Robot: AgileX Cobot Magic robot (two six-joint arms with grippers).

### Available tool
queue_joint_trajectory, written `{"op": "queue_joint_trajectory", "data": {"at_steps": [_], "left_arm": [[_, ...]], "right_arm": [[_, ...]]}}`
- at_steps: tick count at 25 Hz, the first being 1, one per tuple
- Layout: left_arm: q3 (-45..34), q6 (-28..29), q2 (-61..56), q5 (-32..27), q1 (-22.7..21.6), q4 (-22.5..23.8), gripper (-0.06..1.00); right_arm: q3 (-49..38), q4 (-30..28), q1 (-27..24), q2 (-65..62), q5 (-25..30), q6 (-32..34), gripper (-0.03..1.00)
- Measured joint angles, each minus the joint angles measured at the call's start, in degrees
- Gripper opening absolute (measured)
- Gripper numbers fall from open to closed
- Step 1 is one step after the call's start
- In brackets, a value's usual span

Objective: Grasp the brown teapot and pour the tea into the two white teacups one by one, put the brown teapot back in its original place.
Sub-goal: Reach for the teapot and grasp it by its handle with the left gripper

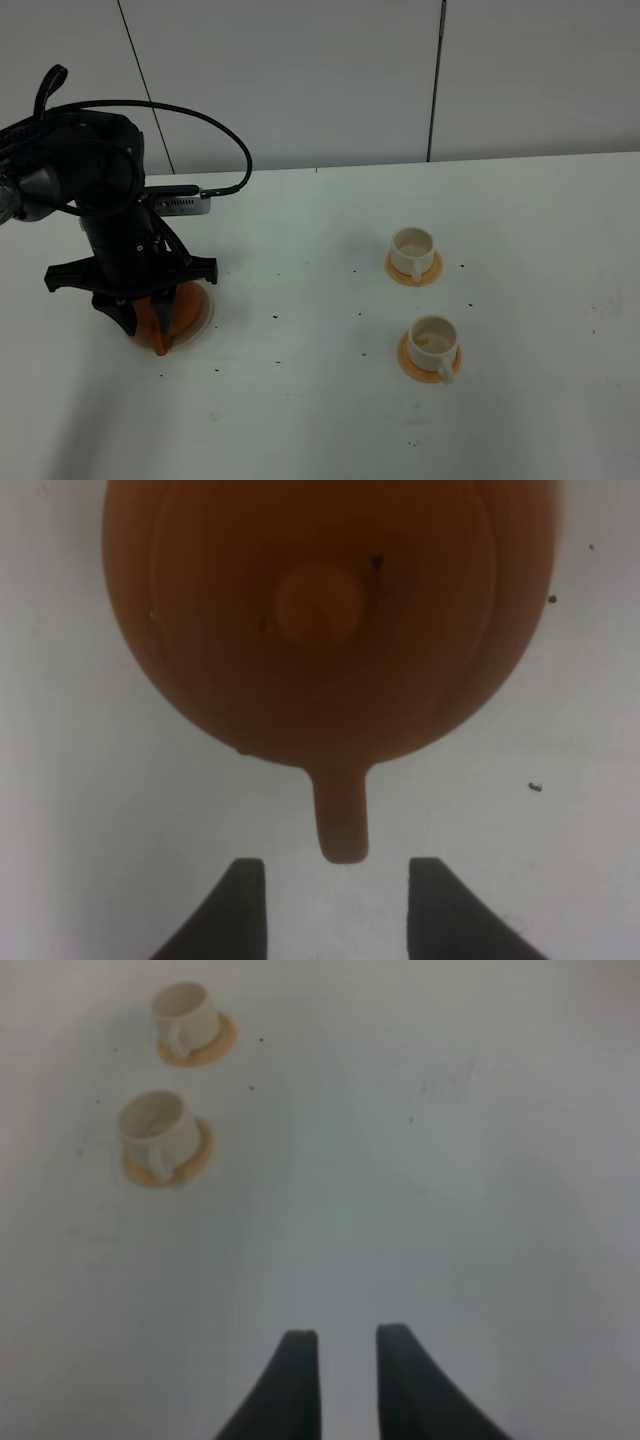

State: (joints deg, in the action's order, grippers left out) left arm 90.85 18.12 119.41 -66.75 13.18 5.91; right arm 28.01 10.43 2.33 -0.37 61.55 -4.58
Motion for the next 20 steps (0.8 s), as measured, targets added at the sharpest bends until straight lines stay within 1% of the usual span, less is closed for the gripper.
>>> {"op": "queue_joint_trajectory", "data": {"at_steps": [11, 20], "left_arm": [[0.00, 0.12, 1.18, -0.18, 0.20, 0.05, 0.40], [0.00, 0.25, 1.18, 1.97, 0.20, 0.05, 0.40]], "right_arm": [[0.00, -0.05, 0.00, 0.00, 0.00, 0.07, 0.16], [0.00, -0.78, 0.00, 0.00, 0.00, 1.37, 0.17]]}}
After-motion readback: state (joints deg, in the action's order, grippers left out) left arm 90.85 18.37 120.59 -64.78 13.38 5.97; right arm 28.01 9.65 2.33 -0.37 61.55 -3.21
